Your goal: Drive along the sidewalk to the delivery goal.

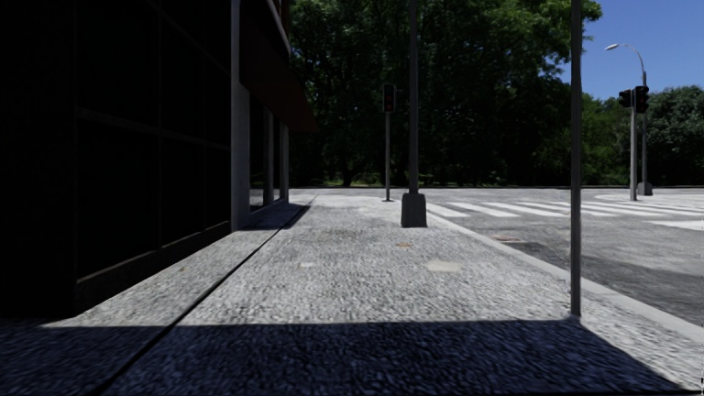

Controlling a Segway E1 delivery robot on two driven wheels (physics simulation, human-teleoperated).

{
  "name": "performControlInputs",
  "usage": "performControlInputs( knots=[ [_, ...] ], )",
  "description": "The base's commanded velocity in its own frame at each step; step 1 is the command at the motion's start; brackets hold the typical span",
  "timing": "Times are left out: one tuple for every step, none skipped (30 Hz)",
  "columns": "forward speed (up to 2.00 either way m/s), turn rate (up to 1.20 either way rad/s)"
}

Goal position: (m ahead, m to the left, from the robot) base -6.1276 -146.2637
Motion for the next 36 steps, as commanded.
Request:
performControlInputs(
  knots=[
    [2.0,0.18],
    [2.0,0.14],
    [2.0,0.14],
    [2.0,0.04],
    [2.0,0.0],
    [2.0,0.0],
    [2.0,0.0],
    [2.0,0.0],
    [2.0,0.0],
    [2.0,0.0],
    [2.0,0.0],
    [2.0,0.0],
    [2.0,0.0],
    [2.0,0.0],
    [2.0,0.0],
    [2.0,0.0],
    [2.0,0.0],
    [2.0,0.0],
    [2.0,0.0],
    [2.0,0.0],
    [2.0,0.0],
    [2.0,0.0],
    [2.0,0.0],
    [2.0,0.0],
    [2.0,0.0],
    [2.0,0.0],
    [2.0,0.0],
    [2.0,0.0],
    [2.0,0.0],
    [2.0,0.0],
    [2.0,0.0],
    [2.0,0.0],
    [2.0,0.0],
    [2.0,0.0],
    [2.0,0.0],
    [2.0,0.0]
  ],
)
